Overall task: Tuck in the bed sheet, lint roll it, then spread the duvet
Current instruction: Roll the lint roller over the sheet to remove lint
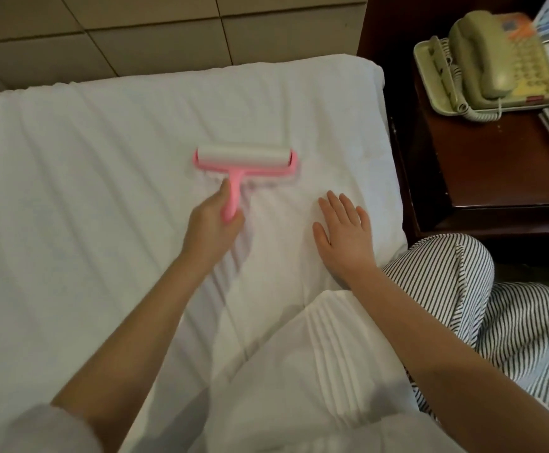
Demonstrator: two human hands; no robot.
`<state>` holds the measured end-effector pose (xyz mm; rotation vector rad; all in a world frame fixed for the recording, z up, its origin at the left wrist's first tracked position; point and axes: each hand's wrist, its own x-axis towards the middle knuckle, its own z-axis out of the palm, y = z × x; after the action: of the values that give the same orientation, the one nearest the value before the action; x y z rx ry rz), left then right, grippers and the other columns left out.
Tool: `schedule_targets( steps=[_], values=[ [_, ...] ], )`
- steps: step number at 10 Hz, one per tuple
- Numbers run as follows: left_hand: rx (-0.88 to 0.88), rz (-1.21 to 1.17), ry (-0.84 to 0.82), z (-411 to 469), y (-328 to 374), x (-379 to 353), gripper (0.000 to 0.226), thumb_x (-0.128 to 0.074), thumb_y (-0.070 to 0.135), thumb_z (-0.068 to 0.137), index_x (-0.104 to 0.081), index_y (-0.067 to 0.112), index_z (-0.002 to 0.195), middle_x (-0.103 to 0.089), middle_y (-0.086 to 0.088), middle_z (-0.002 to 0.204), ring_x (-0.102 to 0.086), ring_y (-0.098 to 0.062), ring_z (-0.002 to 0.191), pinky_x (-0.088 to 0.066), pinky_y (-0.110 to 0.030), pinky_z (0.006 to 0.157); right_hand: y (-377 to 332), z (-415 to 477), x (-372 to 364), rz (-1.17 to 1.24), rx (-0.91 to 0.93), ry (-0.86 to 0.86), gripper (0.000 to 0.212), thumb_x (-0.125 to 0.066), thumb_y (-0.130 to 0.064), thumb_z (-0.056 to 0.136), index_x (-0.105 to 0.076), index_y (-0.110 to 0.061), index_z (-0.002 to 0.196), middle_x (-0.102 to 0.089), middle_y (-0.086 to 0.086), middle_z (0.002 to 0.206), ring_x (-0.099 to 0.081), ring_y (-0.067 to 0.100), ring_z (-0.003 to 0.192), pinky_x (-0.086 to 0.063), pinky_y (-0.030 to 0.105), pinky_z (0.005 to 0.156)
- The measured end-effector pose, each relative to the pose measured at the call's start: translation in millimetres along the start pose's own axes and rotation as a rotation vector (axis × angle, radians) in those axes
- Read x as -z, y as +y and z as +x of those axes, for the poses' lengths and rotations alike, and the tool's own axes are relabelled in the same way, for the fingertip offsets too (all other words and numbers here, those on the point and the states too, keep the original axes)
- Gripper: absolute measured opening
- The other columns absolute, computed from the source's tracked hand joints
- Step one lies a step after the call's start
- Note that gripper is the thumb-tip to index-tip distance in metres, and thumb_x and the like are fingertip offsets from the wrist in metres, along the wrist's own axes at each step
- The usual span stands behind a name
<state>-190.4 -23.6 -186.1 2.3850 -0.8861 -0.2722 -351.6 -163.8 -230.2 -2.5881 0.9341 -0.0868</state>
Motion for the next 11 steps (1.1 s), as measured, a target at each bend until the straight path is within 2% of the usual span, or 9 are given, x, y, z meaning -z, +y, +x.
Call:
schedule_targets(
  steps=[2,3,4,6,7,8,9,10,11],
  values=[
    [-0.01,0.154,0.002,38,31,-9,0.059,-0.048,0.008,0.089,-0.03,0.006,0.145,-0.06,-0.024,0.102,-0.058,-0.036,0.096,-0.038,-0.032,0.072,0,3,7,0.094,-0.017,0.07,0.05,-0.035,-0.023,0.1,-0.024,-0.013,0.148,-0.018,0.004,0.157,-0.011,0.019,0.145,0.001,0.03,0.115],
    [-0.11,0.32,-0.089,-20,20,24,0.062,-0.052,0.008,0.086,-0.031,0.009,0.144,-0.056,-0.019,0.078,-0.057,-0.037,0.076,-0.033,-0.03,0.062,-2,2,3,0.041,0.027,0.019,0.052,-0.032,-0.026,0.101,-0.018,-0.015,0.15,-0.013,0.002,0.158,-0.007,0.018,0.146,0.002,0.031,0.115],
    [-0.05,0.332,-0.222,-77,19,49,0.061,-0.056,0.011,0.085,-0.036,0.015,0.142,-0.05,-0.008,0.07,-0.05,-0.027,0.065,-0.036,-0.029,0.06,0,1,1,0.023,0.029,-0.007,0.053,-0.028,-0.029,0.101,-0.014,-0.017,0.151,-0.007,-0.001,0.159,-0.002,0.016,0.146,0.005,0.03,0.115],
    [0.044,0.116,-0.105,18,31,33,0.031,-0.058,0.009,0.082,-0.062,0.005,0.112,-0.062,-0.024,0.082,-0.064,-0.038,0.08,-0.047,-0.035,0.071,-1,-1,4,0.027,-0.001,-0.015,0.052,-0.028,-0.029,0.102,-0.015,-0.017,0.151,-0.007,-0.001,0.159,-0.002,0.016,0.146,0.005,0.03,0.115],
    [-0.023,0.209,-0.081,64,42,-7,0.054,-0.05,0.008,0.088,-0.036,0.0,0.14,-0.059,-0.029,0.107,-0.056,-0.041,0.102,-0.042,-0.041,0.082,0,1,6,0.041,-0.007,-0.019,0.052,-0.027,-0.029,0.102,-0.015,-0.017,0.151,-0.007,-0.001,0.159,-0.002,0.016,0.146,0.006,0.03,0.115],
    [0.002,0.316,-0.066,49,44,-11,0.06,-0.046,0.009,0.092,-0.021,0.0,0.146,-0.054,-0.026,0.116,-0.053,-0.04,0.106,-0.041,-0.041,0.082,0,4,6,0.054,-0.016,-0.019,0.051,-0.027,-0.029,0.102,-0.015,-0.017,0.15,-0.007,-0.001,0.159,-0.002,0.015,0.146,0.007,0.029,0.115],
    [0.017,0.447,-0.139,-27,32,8,0.062,-0.047,0.013,0.092,-0.019,0.003,0.146,-0.056,-0.023,0.107,-0.059,-0.039,0.092,-0.041,-0.038,0.067,2,5,5,0.063,-0.02,-0.028,0.051,-0.026,-0.029,0.102,-0.016,-0.017,0.15,-0.007,-0.001,0.159,-0.001,0.015,0.146,0.007,0.028,0.114],
    [0.03,0.447,-0.261,-103,32,27,0.066,-0.06,0.004,0.081,-0.034,-0.005,0.141,-0.058,-0.022,0.084,-0.055,-0.035,0.055,-0.029,-0.026,0.042,1,6,4,0.065,-0.024,-0.027,0.051,-0.026,-0.029,0.102,-0.015,-0.017,0.15,-0.006,-0.001,0.159,-0.001,0.015,0.146,0.007,0.029,0.114],
    [-0.025,0.418,-0.187,-74,27,23,0.062,-0.056,0.006,0.085,-0.033,-0.002,0.142,-0.059,-0.026,0.089,-0.059,-0.04,0.068,-0.039,-0.036,0.052,0,5,3,0.058,-0.018,-0.029,0.051,-0.026,-0.029,0.102,-0.016,-0.017,0.15,-0.006,-0.001,0.159,-0.001,0.015,0.146,0.006,0.028,0.114]
  ],
)
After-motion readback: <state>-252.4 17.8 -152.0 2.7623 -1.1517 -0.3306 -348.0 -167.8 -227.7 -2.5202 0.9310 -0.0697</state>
